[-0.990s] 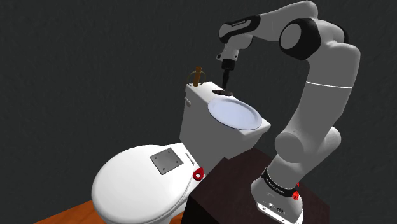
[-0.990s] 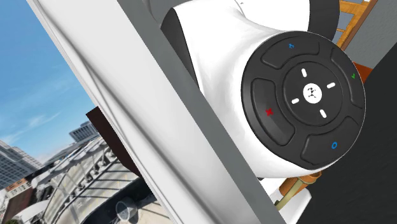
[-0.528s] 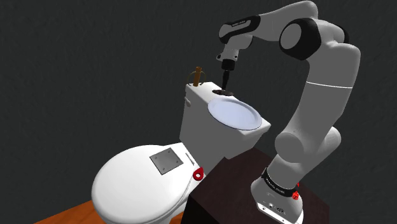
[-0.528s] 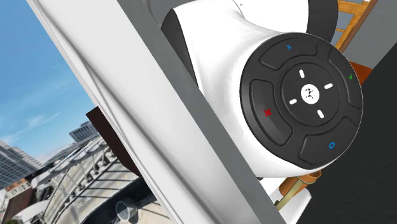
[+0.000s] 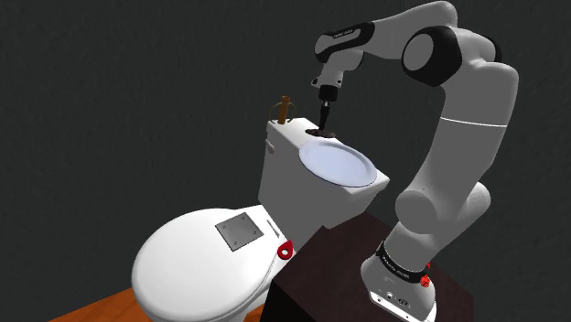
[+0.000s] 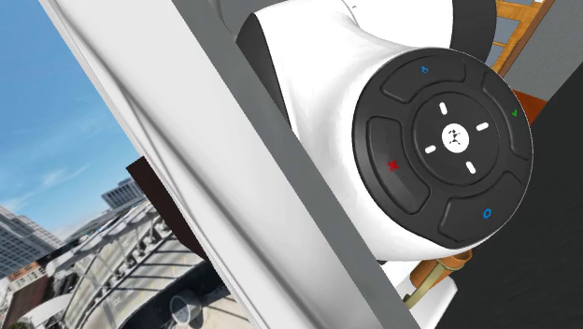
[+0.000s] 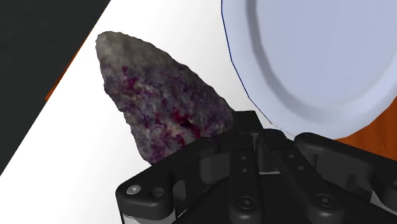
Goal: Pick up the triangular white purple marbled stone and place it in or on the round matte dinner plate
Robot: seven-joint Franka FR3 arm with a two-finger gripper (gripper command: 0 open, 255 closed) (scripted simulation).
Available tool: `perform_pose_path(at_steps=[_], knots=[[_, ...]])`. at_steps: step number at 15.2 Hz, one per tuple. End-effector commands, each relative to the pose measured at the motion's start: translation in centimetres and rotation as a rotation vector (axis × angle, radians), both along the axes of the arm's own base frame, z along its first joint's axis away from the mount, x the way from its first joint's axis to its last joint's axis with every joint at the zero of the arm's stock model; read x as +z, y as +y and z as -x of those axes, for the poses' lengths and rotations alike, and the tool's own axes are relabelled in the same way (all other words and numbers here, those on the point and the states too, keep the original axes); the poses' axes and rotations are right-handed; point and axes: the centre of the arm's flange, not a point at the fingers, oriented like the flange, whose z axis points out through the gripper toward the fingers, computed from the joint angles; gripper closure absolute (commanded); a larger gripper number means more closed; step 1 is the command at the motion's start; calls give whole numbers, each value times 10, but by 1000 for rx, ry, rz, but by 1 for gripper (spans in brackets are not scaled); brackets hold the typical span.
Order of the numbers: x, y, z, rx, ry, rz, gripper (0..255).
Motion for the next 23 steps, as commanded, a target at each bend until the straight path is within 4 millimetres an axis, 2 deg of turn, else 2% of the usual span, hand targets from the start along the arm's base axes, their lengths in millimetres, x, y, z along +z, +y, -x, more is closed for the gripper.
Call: perform_pose_path(at_steps=[1,2,5,6,14,21,22,23], knots=[[0,0,0,0,0,0,255],[0,0,0,0,0,0,0],[3,38,29,455,-213,399,0],[1,44,36,542,-254,476,0],[-38,35,39,542,-254,476,0],[-38,35,39,542,-254,476,0],[-38,35,39,542,-254,476,255],[-38,35,39,542,-254,476,255]])
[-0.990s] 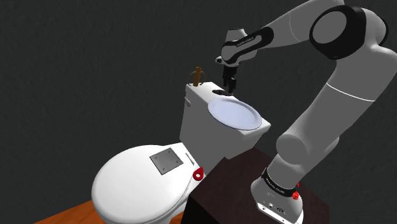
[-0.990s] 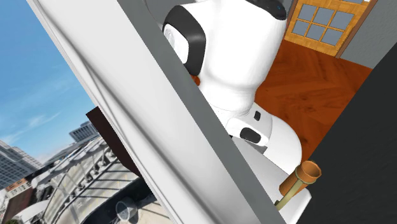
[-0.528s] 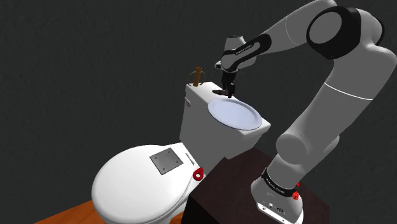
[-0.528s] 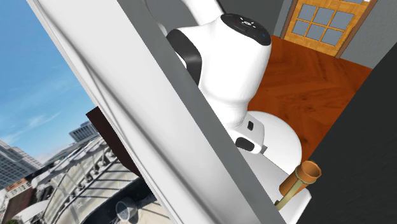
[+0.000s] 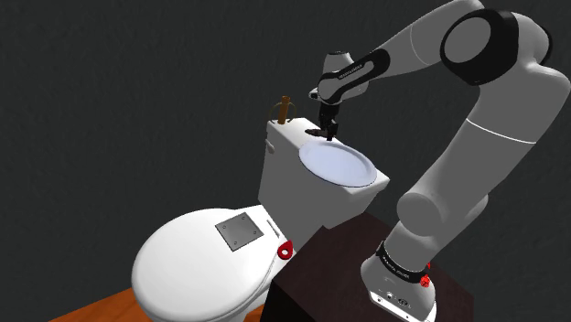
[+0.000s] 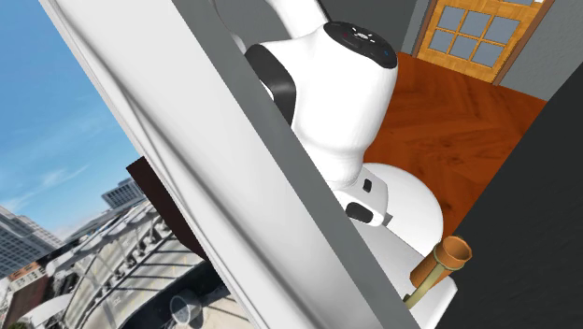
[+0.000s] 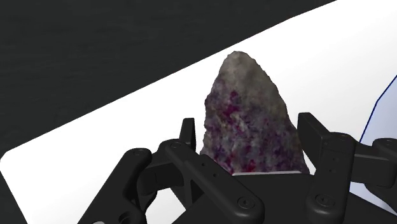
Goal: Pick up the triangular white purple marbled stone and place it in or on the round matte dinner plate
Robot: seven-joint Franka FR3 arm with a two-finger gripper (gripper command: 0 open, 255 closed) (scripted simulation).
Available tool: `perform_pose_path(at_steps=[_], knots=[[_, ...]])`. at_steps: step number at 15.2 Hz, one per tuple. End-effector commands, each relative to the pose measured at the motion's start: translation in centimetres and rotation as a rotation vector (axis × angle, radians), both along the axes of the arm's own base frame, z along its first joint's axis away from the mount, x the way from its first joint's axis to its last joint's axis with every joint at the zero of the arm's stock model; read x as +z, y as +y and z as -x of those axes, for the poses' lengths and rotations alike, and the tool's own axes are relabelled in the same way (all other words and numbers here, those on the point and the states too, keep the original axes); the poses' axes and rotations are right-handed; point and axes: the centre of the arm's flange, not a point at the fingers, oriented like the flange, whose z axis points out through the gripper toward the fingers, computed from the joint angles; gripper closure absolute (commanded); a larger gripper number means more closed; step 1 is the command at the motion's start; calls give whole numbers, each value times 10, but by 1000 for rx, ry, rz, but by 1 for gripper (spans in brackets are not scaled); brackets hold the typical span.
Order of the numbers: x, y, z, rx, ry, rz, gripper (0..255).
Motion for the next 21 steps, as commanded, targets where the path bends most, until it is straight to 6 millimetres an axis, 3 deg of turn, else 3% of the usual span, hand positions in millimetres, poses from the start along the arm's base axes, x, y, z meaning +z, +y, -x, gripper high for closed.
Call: perform_pose_path(at_steps=[1,8,21], knots=[[-1,0,0,0,1,-1,255],[-1,0,0,0,1,-1,255],[68,0,0,0,1,-1,255]])
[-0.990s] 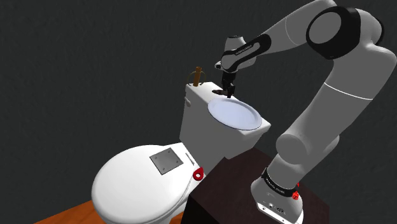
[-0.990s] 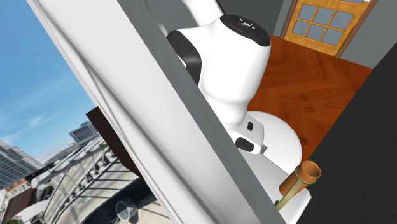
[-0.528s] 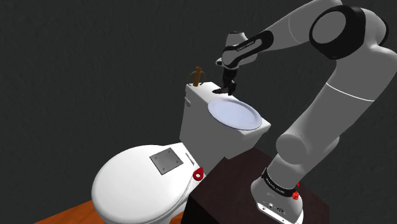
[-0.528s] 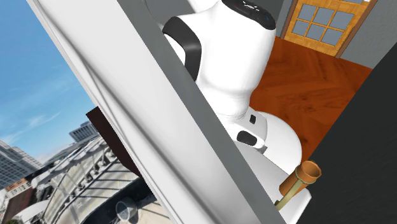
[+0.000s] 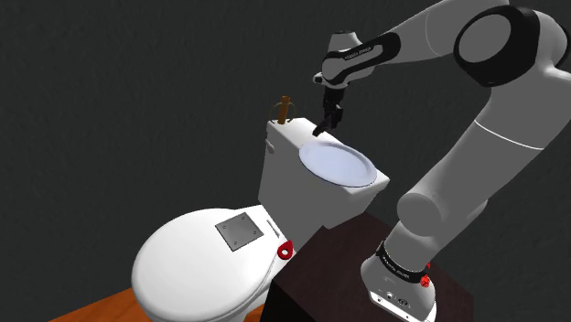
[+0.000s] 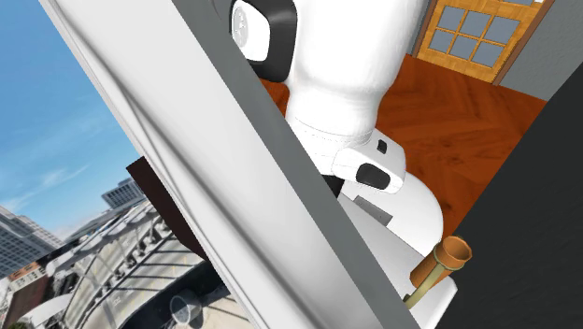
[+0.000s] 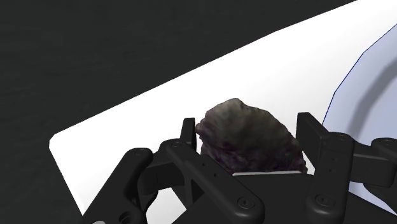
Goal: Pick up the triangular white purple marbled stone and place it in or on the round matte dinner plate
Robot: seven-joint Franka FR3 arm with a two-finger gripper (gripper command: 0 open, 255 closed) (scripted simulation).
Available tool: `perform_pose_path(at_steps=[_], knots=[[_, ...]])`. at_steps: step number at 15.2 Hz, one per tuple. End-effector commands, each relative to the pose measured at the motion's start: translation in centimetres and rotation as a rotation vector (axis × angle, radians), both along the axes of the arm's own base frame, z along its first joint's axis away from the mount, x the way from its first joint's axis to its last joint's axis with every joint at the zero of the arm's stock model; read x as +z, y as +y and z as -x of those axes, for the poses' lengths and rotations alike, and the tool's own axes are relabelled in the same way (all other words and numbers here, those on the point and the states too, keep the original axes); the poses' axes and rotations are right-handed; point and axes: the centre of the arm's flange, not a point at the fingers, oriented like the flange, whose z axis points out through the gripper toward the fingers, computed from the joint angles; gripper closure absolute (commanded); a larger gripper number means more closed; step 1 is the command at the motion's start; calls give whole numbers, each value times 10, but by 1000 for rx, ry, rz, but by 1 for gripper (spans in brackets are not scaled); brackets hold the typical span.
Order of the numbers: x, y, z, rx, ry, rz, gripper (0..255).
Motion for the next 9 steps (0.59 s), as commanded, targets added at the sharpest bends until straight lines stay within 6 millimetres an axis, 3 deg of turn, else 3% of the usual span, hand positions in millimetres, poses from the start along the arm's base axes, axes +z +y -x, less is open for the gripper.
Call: perform_pose_path(at_steps=[1,4,9], knots=[[11,0,0,0,0,0,255],[26,0,0,0,0,0,255],[26,46,48,0,0,0,255]])
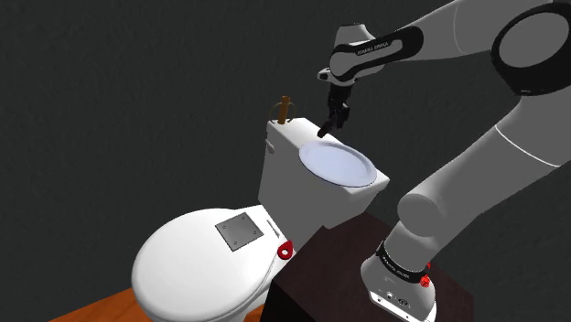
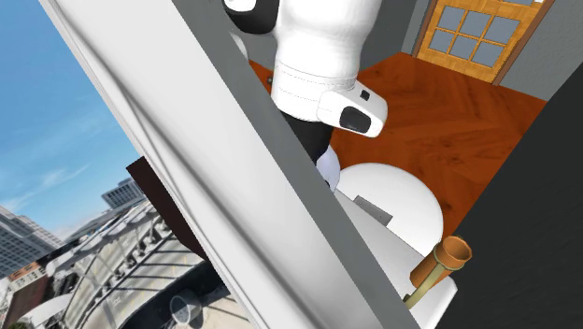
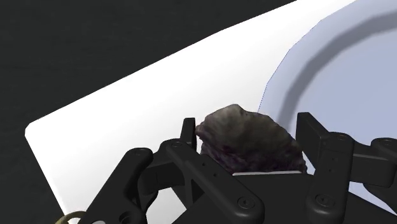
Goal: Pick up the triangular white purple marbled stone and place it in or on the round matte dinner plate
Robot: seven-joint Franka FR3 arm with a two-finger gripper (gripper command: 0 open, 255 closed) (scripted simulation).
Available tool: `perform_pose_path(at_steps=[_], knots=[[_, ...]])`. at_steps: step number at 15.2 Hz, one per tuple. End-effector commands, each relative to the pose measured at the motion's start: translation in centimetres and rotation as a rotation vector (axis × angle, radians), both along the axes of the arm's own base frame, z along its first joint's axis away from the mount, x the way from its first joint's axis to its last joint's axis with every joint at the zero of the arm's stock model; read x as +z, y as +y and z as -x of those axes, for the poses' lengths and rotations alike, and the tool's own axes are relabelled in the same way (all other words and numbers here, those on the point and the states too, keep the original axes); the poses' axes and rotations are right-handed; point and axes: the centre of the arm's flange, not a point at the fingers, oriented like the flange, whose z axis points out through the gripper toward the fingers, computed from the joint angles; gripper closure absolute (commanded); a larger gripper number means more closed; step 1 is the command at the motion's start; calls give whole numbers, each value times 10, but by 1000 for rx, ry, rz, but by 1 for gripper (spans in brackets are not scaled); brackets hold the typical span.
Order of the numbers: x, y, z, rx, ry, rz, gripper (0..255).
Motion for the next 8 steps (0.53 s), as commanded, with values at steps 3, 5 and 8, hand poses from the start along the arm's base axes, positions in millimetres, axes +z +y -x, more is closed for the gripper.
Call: perform_pose_path(at_steps=[3,5,8], knots=[[0,36,40,0,0,0,255],[0,54,59,0,0,0,255],[-1,81,88,0,0,0,255]])
